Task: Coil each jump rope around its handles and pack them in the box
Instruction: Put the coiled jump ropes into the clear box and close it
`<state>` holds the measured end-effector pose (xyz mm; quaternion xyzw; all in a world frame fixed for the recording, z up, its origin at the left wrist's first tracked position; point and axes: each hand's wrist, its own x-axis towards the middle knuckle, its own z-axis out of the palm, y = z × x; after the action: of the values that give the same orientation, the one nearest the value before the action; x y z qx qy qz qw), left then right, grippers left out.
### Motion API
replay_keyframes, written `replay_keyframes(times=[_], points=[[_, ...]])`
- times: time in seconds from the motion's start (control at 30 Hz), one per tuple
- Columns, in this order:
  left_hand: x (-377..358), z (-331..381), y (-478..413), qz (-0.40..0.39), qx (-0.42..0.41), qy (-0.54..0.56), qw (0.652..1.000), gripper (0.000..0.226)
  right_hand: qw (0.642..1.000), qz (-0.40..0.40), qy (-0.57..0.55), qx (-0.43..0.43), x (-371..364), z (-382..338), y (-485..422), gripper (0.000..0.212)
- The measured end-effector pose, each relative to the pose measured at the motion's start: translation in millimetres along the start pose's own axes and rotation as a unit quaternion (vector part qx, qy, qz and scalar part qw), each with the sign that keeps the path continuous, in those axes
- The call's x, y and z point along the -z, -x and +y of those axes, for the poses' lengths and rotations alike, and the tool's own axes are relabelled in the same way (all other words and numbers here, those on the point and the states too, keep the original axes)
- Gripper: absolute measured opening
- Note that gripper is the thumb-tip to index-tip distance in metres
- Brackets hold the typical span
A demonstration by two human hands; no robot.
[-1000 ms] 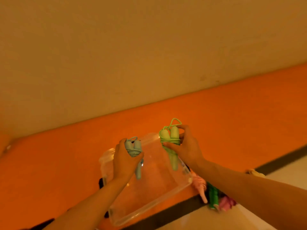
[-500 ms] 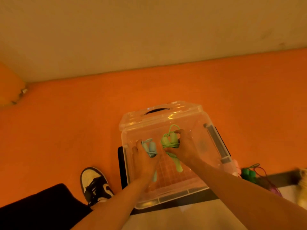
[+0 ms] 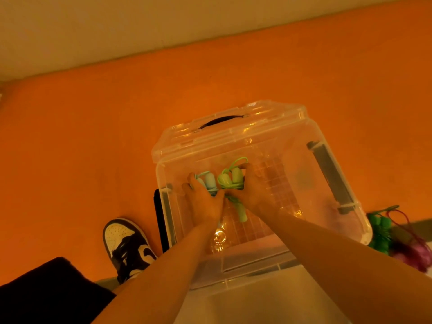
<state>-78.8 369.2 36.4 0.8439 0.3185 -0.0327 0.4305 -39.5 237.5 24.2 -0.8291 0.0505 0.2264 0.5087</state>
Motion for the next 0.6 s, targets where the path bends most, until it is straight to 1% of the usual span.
replay_keyframes(times=[0.1,0.17,0.3,0.4,0.43,0.5,0.57,0.6], points=[[-3,-6,-2,-0.021,0.012,-0.005,1.000,0.086,1.000,0.001,-0.011,-0.004,-3,5,-7,0.080],[-4,-6,-2,-0.034,0.024,-0.028,0.999,0.084,1.000,0.000,-0.013,-0.015,-7,9,-11,0.082],[-2,-6,-2,-0.038,0.023,-0.062,0.997,0.081,0.999,0.000,-0.028,-0.022,-17,19,-13,0.077],[0,-4,-2,-0.035,0.009,-0.096,0.995,0.067,0.999,-0.034,-0.024,-0.034,-19,24,-16,0.089],[0,-3,-2,-0.030,0.003,-0.103,0.994,0.061,0.998,-0.044,-0.019,-0.032,-18,27,-17,0.087],[2,1,1,-0.023,-0.004,-0.120,0.993,0.056,0.998,-0.051,0.005,-0.028,-10,20,-12,0.077],[5,8,5,-0.015,-0.004,-0.150,0.989,0.058,0.998,-0.053,0.028,-0.017,0,12,-5,0.066],[7,12,8,-0.010,-0.001,-0.167,0.986,0.059,0.998,-0.053,0.037,-0.007,6,10,-1,0.066]])
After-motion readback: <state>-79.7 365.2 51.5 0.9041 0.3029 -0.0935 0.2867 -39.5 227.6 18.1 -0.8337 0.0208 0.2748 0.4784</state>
